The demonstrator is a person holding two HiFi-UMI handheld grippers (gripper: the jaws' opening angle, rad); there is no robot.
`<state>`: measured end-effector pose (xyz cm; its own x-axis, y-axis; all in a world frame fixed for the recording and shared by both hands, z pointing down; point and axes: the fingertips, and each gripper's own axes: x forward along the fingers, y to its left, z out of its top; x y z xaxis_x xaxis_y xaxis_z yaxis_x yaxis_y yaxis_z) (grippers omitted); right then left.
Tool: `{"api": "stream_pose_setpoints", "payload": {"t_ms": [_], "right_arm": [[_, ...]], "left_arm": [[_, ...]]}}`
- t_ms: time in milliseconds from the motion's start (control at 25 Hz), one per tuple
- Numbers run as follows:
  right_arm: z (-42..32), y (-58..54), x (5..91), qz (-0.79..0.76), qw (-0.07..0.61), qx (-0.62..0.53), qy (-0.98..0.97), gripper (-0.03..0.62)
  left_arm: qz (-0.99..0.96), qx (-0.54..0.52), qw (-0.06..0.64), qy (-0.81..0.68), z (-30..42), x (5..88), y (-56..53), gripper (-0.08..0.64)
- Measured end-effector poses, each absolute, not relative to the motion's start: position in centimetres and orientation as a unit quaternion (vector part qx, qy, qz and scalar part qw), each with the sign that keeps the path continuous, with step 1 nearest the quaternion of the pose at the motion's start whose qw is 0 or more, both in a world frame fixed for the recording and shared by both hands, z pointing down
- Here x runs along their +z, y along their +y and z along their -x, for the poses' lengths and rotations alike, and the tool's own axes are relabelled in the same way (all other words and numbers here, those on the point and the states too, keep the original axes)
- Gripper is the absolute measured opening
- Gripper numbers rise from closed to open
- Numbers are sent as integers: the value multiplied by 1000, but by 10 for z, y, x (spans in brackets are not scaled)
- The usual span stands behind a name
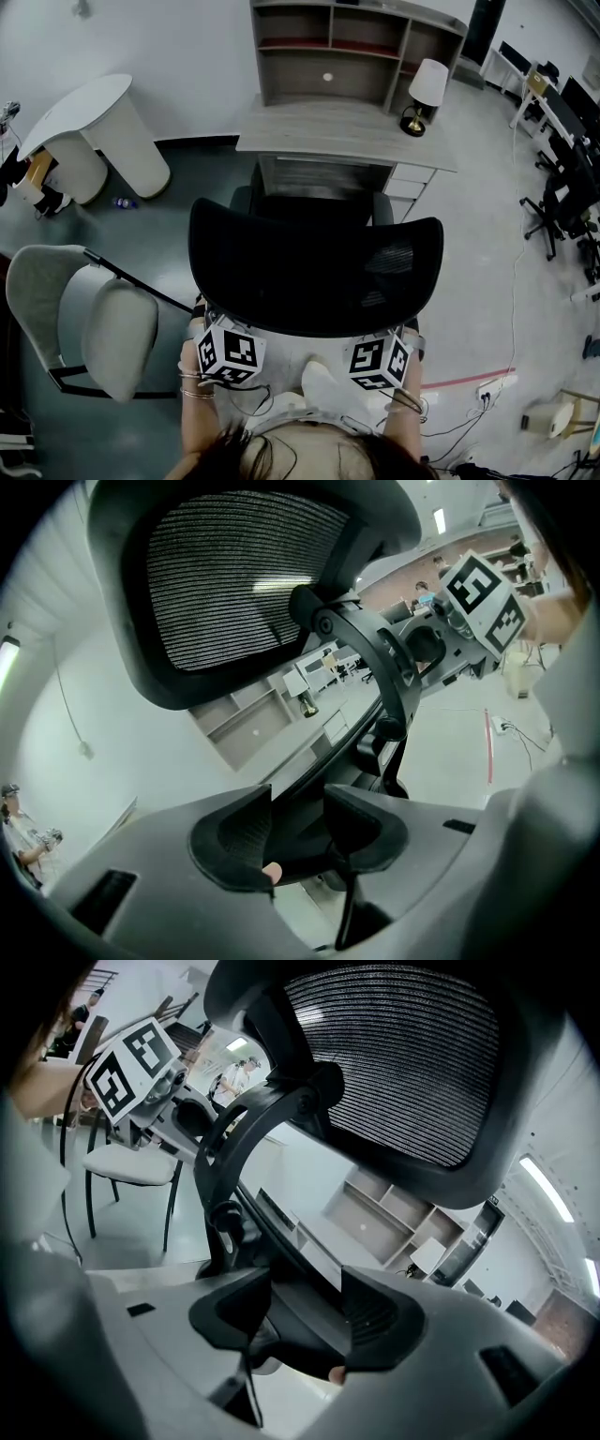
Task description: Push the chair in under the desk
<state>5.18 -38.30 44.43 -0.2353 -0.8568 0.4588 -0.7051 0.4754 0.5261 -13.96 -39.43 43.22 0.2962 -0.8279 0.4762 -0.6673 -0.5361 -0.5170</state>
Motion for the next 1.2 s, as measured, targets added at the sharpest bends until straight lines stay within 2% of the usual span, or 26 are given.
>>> {"api": "stream_pose_setpoints", "payload": {"t_ms": [1200], "right_arm": [[-54,-445,441,-492,350,-123,-788,225]], "left_arm": [[796,-351,103,482,138,429,-454,167]]}}
